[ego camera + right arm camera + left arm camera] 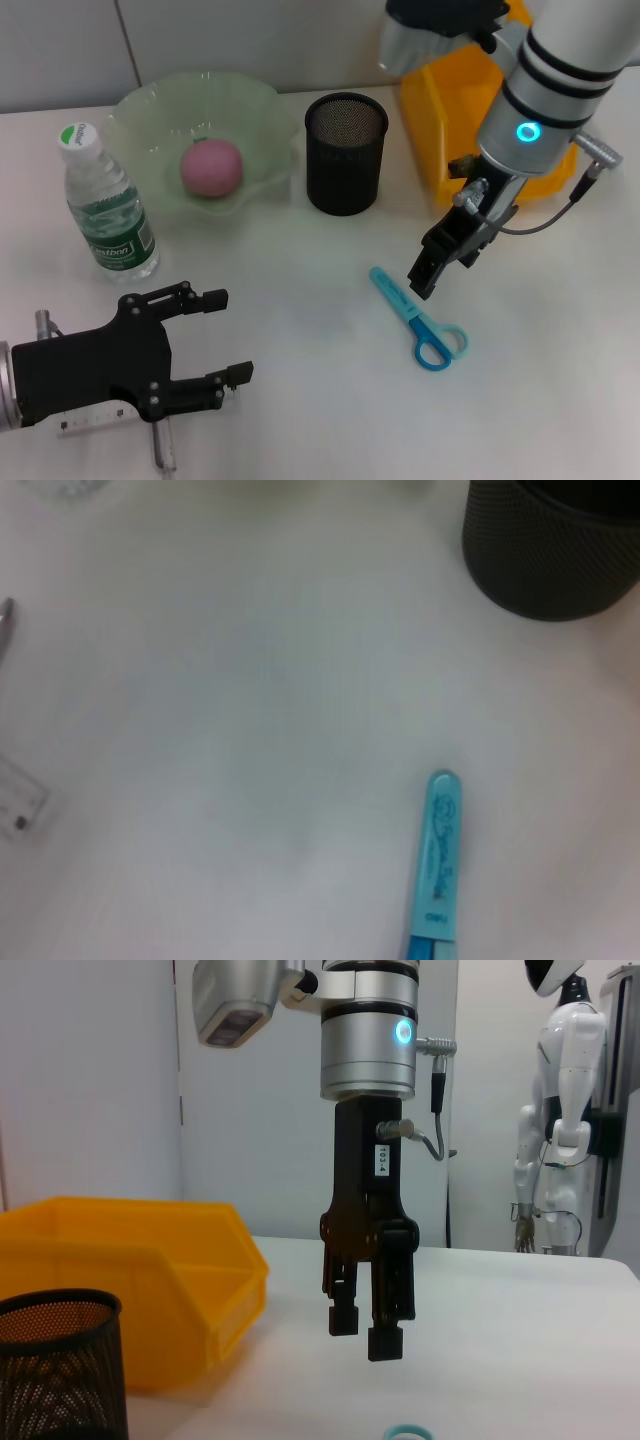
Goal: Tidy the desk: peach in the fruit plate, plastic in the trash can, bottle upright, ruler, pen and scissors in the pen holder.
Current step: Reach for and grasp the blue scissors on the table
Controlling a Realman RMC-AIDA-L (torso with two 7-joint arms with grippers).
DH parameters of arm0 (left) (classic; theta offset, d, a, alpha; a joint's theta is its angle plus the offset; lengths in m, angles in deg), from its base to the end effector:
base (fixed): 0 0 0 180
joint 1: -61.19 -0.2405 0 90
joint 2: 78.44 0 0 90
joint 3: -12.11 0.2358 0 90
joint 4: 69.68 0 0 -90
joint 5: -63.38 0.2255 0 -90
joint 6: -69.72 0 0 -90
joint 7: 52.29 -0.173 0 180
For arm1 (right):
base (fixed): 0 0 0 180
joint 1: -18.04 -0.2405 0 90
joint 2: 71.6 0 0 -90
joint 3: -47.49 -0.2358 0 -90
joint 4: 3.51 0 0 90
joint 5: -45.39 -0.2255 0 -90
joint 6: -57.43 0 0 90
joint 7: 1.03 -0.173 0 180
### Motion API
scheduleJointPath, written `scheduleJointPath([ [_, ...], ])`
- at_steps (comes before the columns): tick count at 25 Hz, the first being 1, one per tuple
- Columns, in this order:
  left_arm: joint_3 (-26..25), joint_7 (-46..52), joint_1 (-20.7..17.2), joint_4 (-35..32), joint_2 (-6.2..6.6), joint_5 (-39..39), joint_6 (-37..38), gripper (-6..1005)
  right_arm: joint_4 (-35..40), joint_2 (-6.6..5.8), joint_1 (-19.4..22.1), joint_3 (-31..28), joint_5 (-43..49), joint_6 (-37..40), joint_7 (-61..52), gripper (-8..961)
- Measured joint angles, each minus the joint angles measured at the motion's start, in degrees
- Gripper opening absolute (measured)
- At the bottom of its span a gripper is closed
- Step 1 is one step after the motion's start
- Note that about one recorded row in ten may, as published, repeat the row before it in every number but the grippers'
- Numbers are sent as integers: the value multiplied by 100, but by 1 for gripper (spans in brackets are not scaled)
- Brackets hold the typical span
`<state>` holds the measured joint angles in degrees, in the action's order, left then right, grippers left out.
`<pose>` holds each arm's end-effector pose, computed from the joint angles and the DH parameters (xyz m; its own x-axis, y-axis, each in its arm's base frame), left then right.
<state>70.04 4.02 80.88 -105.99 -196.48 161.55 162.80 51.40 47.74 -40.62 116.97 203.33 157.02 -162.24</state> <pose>-0.2526 0.2843 -0.0362 0.8446 0.0530 0.5328 0.1742 -0.9682 -0.1798 0.1326 0.3870 -0.0247 0.4723 -0.8148 0.3361 -0.6753 -0.5796 -0.4561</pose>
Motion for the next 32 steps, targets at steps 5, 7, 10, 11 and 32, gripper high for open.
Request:
scheduleJointPath([
  [5, -10, -3, -11, -4, 0, 0, -53, 799, -254, 15, -138, 467, -8, -177, -168, 729],
  [7, -6, -3, -11, -4, 0, 1, -57, 799, -397, 28, -190, 566, -36, -246, -171, 729],
  [10, 9, 12, -8, -7, 0, 1, -64, 799, -491, 39, -188, 779, -146, -397, -189, 729],
  [11, 9, 18, -8, -8, 0, 0, -64, 799, -518, 40, -166, 887, -214, -486, -195, 729],
  [32, 8, 84, -7, 8, 6, 9, -81, 798, -438, 45, 116, 1534, -568, -1141, -177, 729],
])
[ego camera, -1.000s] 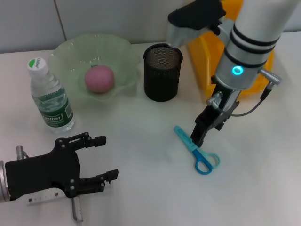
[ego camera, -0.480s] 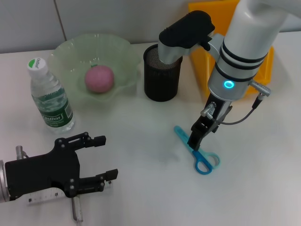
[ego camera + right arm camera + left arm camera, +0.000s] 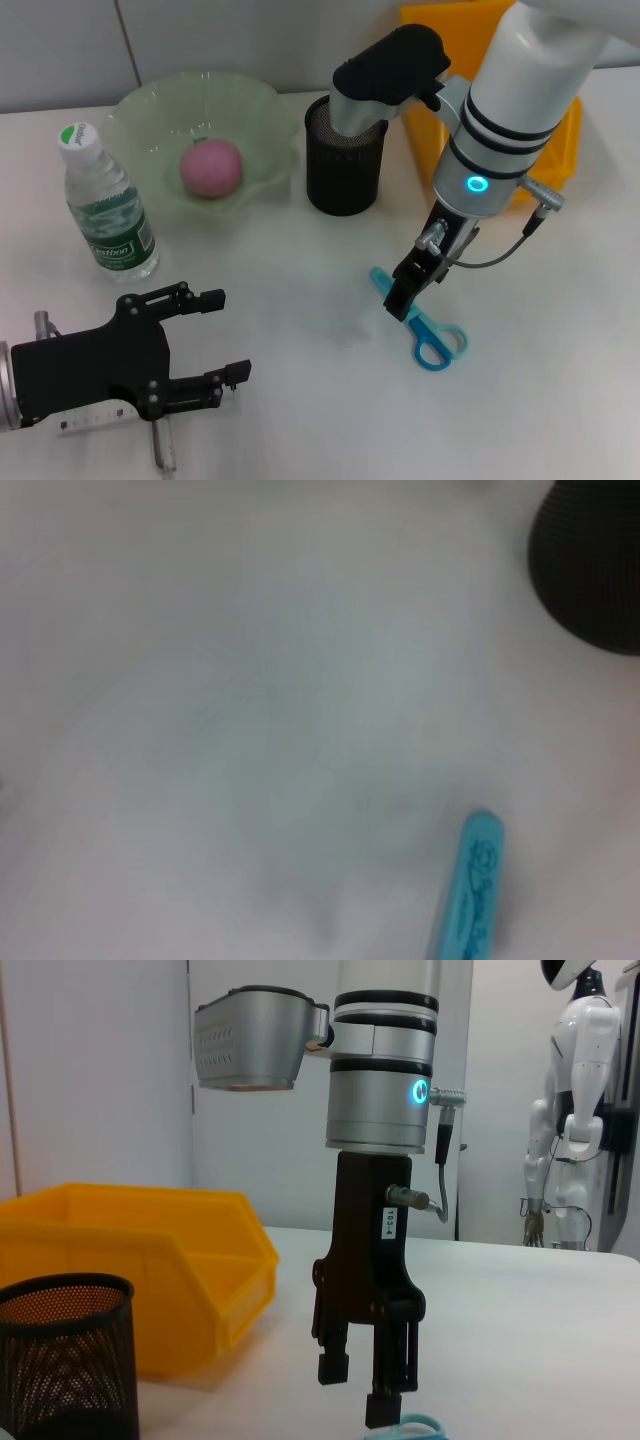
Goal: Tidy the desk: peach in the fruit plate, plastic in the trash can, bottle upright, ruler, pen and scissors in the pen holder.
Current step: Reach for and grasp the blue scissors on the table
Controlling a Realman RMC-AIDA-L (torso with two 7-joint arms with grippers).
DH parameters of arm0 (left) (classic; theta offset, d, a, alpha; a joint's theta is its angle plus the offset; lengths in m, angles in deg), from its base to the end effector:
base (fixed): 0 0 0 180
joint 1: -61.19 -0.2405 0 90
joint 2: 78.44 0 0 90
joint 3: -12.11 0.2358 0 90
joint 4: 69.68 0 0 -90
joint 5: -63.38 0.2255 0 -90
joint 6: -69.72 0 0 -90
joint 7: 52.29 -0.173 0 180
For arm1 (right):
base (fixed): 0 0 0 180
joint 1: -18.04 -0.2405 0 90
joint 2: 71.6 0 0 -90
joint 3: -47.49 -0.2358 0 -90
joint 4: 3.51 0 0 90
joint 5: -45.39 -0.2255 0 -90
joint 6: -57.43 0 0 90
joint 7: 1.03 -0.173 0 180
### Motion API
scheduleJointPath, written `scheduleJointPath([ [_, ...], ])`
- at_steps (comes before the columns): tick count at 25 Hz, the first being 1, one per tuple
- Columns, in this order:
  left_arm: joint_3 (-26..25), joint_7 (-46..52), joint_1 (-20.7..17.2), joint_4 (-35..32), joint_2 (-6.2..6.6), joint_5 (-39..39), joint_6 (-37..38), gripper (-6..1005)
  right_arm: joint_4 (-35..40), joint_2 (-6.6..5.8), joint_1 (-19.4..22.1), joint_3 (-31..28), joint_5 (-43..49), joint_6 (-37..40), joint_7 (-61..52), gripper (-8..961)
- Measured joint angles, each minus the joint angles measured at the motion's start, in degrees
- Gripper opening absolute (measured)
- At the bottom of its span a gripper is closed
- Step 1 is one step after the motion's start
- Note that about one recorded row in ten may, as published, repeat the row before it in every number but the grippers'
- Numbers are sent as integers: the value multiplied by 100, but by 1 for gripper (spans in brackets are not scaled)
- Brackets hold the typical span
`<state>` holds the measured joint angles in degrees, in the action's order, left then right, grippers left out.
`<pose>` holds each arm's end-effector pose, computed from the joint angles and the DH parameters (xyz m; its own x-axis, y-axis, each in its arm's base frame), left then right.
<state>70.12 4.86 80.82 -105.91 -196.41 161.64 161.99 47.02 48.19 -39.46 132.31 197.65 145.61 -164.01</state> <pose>-0.2550 0.2855 -0.0368 0.8469 0.0715 0.5270 0.1933 -0.9645 -0.1798 0.1399 0.3833 -0.0715 0.5457 -0.7443 0.3850 -0.5772 -0.6670 -0.4712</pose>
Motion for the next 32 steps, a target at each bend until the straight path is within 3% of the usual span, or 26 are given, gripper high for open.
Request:
scheduleJointPath([
  [32, 0, 86, 15, 3, -6, 0, 1, 798, -316, 9, 97, 366, -279, -424, 22, 727],
])
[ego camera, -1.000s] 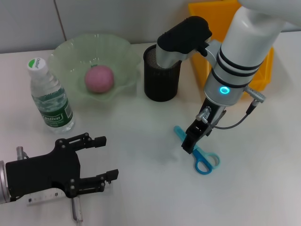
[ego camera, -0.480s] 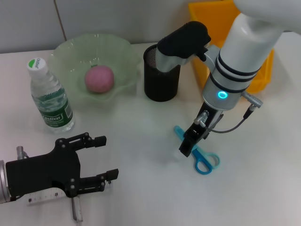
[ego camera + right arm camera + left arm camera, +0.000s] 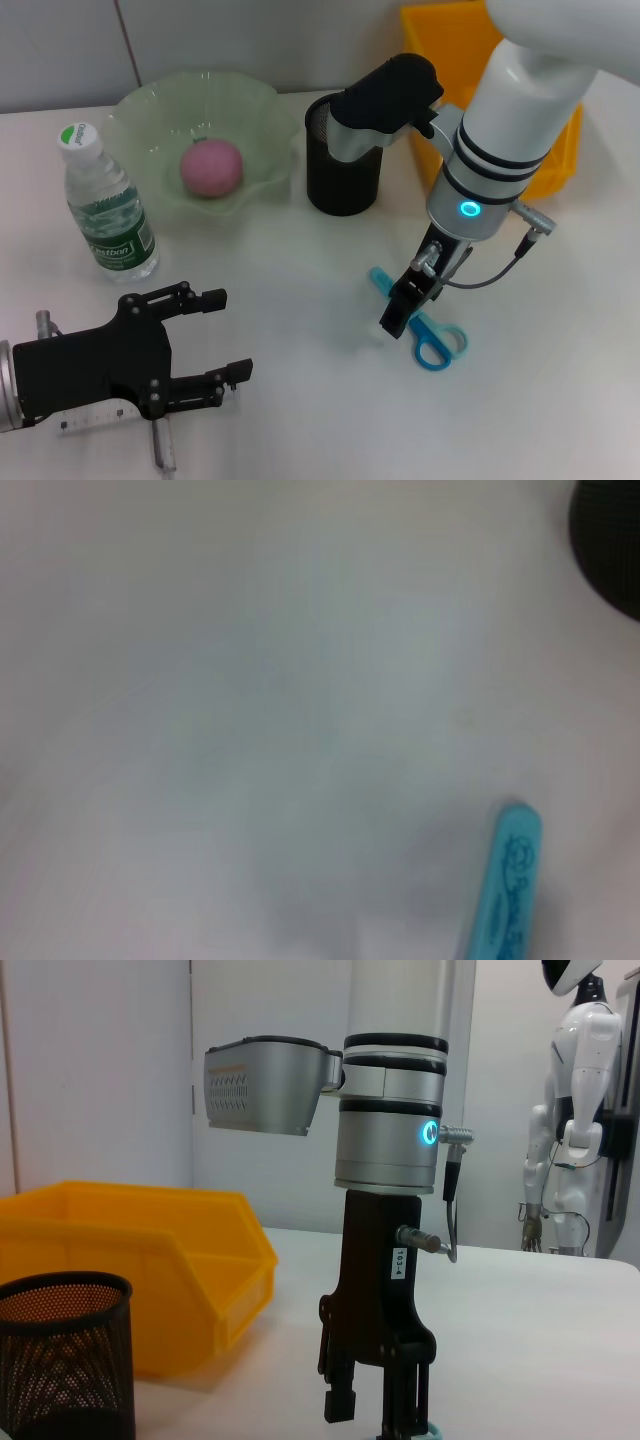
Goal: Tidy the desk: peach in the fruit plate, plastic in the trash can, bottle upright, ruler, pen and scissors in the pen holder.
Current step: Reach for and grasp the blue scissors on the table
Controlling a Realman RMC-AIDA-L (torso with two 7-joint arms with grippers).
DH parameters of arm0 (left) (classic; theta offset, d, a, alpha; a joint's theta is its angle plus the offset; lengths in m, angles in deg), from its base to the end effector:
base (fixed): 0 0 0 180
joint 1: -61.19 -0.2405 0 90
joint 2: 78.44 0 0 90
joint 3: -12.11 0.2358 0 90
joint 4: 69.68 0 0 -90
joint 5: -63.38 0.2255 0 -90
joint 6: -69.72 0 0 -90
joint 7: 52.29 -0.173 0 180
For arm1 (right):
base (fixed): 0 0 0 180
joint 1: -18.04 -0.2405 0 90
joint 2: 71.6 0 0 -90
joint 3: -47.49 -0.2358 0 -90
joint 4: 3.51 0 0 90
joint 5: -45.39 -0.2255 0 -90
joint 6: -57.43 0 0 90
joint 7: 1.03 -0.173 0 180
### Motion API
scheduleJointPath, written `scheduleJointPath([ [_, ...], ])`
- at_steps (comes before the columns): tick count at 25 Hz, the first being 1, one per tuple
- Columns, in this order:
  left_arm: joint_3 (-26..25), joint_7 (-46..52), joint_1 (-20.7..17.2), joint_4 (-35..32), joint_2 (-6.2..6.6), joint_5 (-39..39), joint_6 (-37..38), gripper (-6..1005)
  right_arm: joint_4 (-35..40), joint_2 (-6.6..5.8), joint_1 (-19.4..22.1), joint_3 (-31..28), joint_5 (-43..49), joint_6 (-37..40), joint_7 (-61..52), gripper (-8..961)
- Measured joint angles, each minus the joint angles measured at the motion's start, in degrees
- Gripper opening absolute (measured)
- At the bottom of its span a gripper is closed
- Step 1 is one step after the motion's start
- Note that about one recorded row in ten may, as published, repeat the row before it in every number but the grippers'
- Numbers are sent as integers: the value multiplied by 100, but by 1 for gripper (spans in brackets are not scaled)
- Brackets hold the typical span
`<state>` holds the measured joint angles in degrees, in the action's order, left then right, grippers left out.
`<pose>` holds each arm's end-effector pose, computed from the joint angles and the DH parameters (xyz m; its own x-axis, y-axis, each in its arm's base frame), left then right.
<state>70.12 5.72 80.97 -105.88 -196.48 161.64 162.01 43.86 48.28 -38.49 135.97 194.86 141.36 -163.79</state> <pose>-0.2539 0.2859 -0.0372 0.8433 0.0844 0.5308 0.2040 -0.9640 -0.1707 0.1526 0.3782 -0.0875 0.5471 -0.7405 0.3904 -0.5828 -0.6717 -0.4573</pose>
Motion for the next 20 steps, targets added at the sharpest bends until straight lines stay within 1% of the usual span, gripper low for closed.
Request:
scheduleJointPath([
  [7, 0, 0, 0, 21, 0, 0, 0, 798, -118, 0, 4, 143, -32, -109, 16, 725],
  [20, 0, 0, 0, 34, 0, 0, 5, 797, -117, 0, 2, 161, -32, -123, 15, 726],
])
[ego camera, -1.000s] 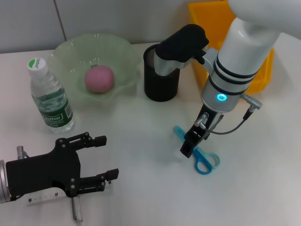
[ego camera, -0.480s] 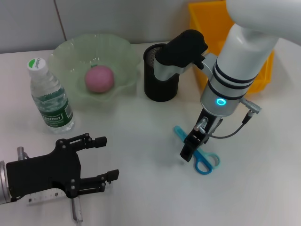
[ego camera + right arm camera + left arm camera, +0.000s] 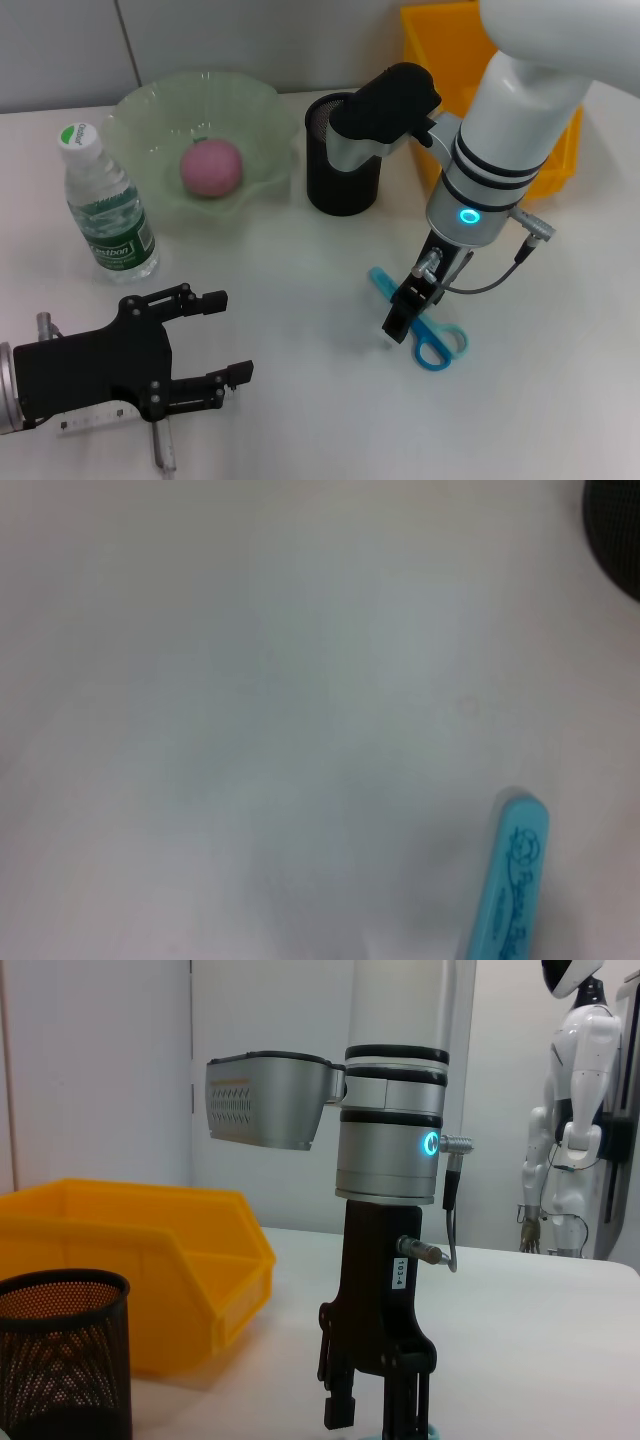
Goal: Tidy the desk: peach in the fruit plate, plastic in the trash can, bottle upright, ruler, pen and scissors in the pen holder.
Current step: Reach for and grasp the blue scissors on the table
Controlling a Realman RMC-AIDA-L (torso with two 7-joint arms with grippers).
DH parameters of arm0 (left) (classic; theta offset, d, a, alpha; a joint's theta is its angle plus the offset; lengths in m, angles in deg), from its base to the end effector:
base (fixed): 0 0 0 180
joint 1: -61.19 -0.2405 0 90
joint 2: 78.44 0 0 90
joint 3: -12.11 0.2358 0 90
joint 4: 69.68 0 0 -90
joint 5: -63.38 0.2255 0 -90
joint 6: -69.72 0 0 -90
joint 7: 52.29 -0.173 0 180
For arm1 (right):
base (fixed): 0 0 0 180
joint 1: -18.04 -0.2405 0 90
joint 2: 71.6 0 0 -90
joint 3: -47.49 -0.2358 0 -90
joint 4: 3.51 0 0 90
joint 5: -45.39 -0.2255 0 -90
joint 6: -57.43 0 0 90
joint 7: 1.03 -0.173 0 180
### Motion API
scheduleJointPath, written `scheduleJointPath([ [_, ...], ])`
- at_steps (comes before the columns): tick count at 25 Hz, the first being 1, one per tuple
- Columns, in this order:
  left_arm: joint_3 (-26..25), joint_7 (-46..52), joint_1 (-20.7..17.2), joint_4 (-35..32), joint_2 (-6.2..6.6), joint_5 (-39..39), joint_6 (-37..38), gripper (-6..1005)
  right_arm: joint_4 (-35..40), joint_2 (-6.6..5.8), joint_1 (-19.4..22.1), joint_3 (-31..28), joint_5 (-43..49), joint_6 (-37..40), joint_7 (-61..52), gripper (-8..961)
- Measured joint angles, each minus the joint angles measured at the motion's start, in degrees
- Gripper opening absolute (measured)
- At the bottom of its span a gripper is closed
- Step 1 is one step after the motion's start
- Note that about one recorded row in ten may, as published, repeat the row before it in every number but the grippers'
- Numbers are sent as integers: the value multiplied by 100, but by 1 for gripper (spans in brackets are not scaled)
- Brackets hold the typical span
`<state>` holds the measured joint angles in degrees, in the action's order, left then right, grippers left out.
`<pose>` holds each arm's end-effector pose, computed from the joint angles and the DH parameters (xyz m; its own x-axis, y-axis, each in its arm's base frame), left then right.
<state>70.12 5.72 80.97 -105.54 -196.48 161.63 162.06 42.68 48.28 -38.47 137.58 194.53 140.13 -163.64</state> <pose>-0.2544 0.2850 -0.0380 0.8414 0.0898 0.5329 0.2083 -0.9638 -0.1665 0.1576 0.3768 -0.0917 0.5472 -0.7333 0.4036 -0.5708 -0.6796 -0.4608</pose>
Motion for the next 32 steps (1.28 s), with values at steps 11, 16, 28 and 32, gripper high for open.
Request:
scheduleJointPath([
  [11, 0, 0, 0, -1, -4, 0, 4, 797, -16, 0, 1, 14, 8, -17, 22, 537],
  [16, 0, 0, 0, -1, -8, 0, 20, 797, -21, 0, 5, 105, 22, -19, 24, 504],
  [28, 0, 0, 0, -1, -9, 0, 30, 797, -84, -4, -1, 212, 36, -54, 25, 498],
  [32, 0, 0, 0, -1, -9, 0, 30, 797, -93, -9, -13, 219, 36, -61, 23, 398],
])
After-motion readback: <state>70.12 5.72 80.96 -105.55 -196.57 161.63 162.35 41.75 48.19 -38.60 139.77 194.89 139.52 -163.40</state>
